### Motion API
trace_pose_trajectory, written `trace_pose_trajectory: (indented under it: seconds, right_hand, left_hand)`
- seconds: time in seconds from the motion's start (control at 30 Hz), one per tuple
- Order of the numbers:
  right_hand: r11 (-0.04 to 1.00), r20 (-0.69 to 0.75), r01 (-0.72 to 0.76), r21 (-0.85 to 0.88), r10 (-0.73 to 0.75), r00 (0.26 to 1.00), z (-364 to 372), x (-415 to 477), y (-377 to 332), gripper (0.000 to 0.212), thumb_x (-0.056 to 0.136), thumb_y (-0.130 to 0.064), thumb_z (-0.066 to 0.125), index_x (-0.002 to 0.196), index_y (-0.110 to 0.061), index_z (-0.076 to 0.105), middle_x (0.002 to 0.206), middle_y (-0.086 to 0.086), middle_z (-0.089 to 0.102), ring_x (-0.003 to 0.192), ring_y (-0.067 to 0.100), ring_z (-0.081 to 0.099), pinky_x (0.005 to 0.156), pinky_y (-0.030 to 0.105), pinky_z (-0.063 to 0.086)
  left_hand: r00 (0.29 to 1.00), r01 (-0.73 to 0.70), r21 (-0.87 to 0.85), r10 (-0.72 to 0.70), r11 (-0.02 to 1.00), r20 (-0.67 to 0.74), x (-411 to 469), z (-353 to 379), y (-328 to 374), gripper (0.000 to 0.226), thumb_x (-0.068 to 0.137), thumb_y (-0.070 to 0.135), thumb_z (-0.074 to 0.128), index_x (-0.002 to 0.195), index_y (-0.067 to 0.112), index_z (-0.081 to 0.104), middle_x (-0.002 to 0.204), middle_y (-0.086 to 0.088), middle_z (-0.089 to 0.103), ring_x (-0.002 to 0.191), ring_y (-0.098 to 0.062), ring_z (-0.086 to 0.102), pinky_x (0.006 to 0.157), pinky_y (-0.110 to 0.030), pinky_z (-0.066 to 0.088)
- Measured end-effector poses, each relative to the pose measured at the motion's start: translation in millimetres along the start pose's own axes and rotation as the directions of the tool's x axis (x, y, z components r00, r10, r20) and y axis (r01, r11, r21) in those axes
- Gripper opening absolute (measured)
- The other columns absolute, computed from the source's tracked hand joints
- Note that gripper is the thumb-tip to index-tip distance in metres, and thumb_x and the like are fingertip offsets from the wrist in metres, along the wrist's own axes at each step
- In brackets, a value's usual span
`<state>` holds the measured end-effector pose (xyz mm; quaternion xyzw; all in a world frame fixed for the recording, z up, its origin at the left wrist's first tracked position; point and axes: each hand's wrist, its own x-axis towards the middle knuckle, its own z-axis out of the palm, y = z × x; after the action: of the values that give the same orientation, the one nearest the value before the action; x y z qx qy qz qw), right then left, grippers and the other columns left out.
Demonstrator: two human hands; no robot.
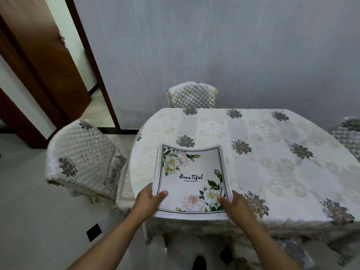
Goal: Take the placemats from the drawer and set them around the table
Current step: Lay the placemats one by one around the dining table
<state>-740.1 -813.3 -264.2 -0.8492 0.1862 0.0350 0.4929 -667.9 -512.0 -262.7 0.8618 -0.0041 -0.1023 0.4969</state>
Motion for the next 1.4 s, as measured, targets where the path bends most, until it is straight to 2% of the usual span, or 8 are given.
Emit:
trace_pose_trajectory:
  seconds: [0.33,0.53,0.73,0.9,1.03,1.17,1.3,1.4]
  right_hand:
    - [0.982,0.143,-0.17,-0.086,0.181,0.973,55,148,60,0.034,0.087,-0.042,0.065,0.108,-0.015,0.063,0.101,0.006,0.069,0.092,0.023,0.063,0.077,0.03,0.046]
    - [0.947,0.158,-0.274,-0.168,0.3,0.941,67,166,77,0.04,0.086,-0.038,0.069,0.112,-0.012,0.056,0.1,0.003,0.061,0.097,0.028,0.062,0.079,0.03,0.044]
    - [0.888,-0.055,-0.204,-0.413,0.199,0.978,80,164,65,0.043,0.081,-0.03,0.071,0.106,-0.005,0.045,0.096,0.017,0.05,0.086,0.036,0.054,0.067,0.04,0.047]
    - [0.863,-0.207,-0.227,-0.451,0.146,0.967,96,155,42,0.032,0.08,-0.018,0.067,0.102,-0.002,0.051,0.094,0.021,0.052,0.082,0.038,0.052,0.068,0.044,0.049]
    - [0.911,-0.291,-0.246,-0.331,0.149,0.945,97,146,26,0.011,0.088,-0.011,0.057,0.082,-0.005,0.05,0.076,0.015,0.053,0.068,0.033,0.054,0.059,0.039,0.047]
    - [0.936,-0.34,-0.211,-0.281,0.108,0.934,86,132,22,0.035,0.094,-0.011,0.05,0.063,-0.017,0.036,0.06,0.005,0.044,0.057,0.025,0.047,0.051,0.032,0.032]
    - [0.95,-0.417,-0.181,-0.254,0.062,0.907,58,119,13,0.037,0.091,-0.007,0.052,0.06,-0.016,0.033,0.059,0.005,0.04,0.054,0.024,0.04,0.048,0.032,0.021]
    - [0.944,-0.49,-0.193,-0.269,0.039,0.871,27,101,11,0.036,0.088,-0.006,0.054,0.06,-0.016,0.033,0.059,0.003,0.038,0.058,0.026,0.04,0.053,0.035,0.022]
  left_hand:
    - [0.965,0.263,0.184,-0.258,0.947,-0.051,120,49,-47,0.033,0.081,0.044,0.071,0.092,0.015,0.059,0.088,-0.002,0.067,0.076,-0.013,0.059,0.067,-0.03,0.047]
    - [0.896,0.44,0.275,-0.439,0.855,-0.07,138,69,-71,0.048,0.081,0.042,0.071,0.102,0.004,0.05,0.092,-0.009,0.056,0.091,-0.03,0.059,0.068,-0.03,0.041]
    - [0.946,0.324,0.42,-0.298,0.848,-0.129,137,67,-73,0.039,0.08,0.031,0.068,0.106,0.008,0.051,0.104,-0.014,0.053,0.097,-0.034,0.052,0.078,-0.04,0.044]
    - [0.964,0.267,0.386,-0.24,0.883,-0.119,135,57,-73,0.03,0.082,0.026,0.065,0.105,0.01,0.055,0.101,-0.01,0.053,0.095,-0.03,0.051,0.08,-0.04,0.048]
    - [0.968,0.245,0.242,-0.25,0.939,-0.008,132,43,-61,0.011,0.09,0.021,0.056,0.088,0.011,0.053,0.084,-0.005,0.058,0.08,-0.024,0.057,0.069,-0.035,0.048]
    - [0.985,0.166,0.173,-0.173,0.971,0.023,127,31,-50,0.013,0.092,0.022,0.056,0.084,0.013,0.053,0.077,0.0,0.058,0.07,-0.016,0.055,0.058,-0.026,0.041]
    - [0.998,0.067,0.075,-0.067,0.995,0.001,124,30,-28,0.012,0.093,0.02,0.056,0.082,0.014,0.053,0.078,-0.001,0.059,0.07,-0.012,0.054,0.056,-0.023,0.041]
    - [0.999,0.019,0.021,-0.019,1.0,0.028,111,45,-10,0.012,0.092,0.022,0.057,0.085,0.013,0.055,0.077,-0.002,0.06,0.07,-0.014,0.057,0.058,-0.027,0.044]
